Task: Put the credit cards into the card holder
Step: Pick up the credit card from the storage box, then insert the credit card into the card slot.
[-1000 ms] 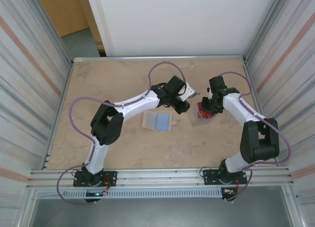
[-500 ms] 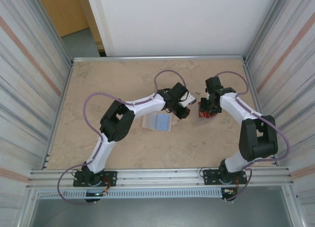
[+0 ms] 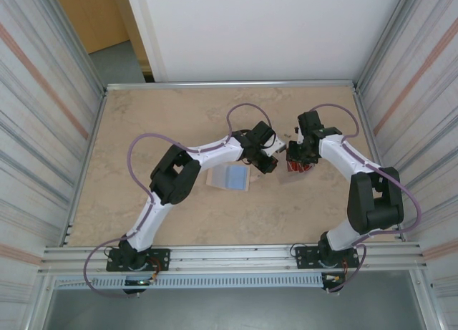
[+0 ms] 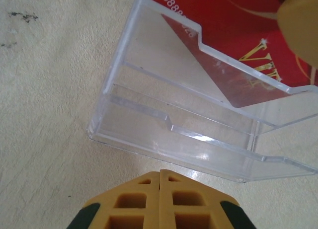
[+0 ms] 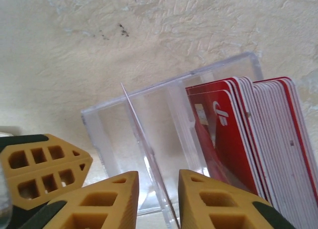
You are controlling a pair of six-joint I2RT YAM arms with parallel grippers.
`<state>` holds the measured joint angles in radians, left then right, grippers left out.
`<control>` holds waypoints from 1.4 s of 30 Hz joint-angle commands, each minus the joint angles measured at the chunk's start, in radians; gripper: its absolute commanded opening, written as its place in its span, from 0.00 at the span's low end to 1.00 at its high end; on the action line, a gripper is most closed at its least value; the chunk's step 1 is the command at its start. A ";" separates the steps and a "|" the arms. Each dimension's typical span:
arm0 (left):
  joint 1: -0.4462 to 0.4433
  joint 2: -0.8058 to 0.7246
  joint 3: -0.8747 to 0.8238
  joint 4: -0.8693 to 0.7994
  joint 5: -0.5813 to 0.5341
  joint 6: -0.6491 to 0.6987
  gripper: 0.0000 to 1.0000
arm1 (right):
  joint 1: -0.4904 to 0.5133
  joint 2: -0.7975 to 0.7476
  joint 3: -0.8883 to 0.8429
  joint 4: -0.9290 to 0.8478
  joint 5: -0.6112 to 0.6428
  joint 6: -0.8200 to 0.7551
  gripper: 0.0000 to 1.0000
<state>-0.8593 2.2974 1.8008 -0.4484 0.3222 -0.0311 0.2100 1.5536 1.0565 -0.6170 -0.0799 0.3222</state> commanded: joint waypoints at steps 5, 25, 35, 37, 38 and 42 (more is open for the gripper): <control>-0.009 0.015 0.036 -0.002 0.012 -0.012 0.00 | 0.002 -0.014 0.006 0.005 -0.031 0.005 0.18; 0.024 -0.244 -0.088 -0.012 0.005 0.043 0.09 | -0.030 -0.169 0.044 -0.096 -0.072 -0.054 0.00; 0.201 -0.592 -0.347 -0.082 0.042 0.115 0.39 | -0.003 -0.315 -0.002 -0.041 -0.383 0.059 0.00; 0.257 -0.656 -0.426 -0.085 0.065 0.108 0.38 | 0.023 -0.319 -0.029 0.018 -0.430 0.101 0.00; 0.290 -0.688 -0.471 -0.081 0.073 0.106 0.30 | 0.042 -0.309 -0.039 0.045 -0.460 0.114 0.00; 0.375 -0.737 -0.584 -0.076 0.089 0.093 0.00 | 0.148 -0.222 -0.014 0.051 -0.501 0.065 0.00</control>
<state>-0.5079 1.5867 1.2747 -0.4885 0.3637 0.0601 0.3000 1.2808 1.0351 -0.5987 -0.4942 0.3855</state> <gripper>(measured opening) 0.047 0.046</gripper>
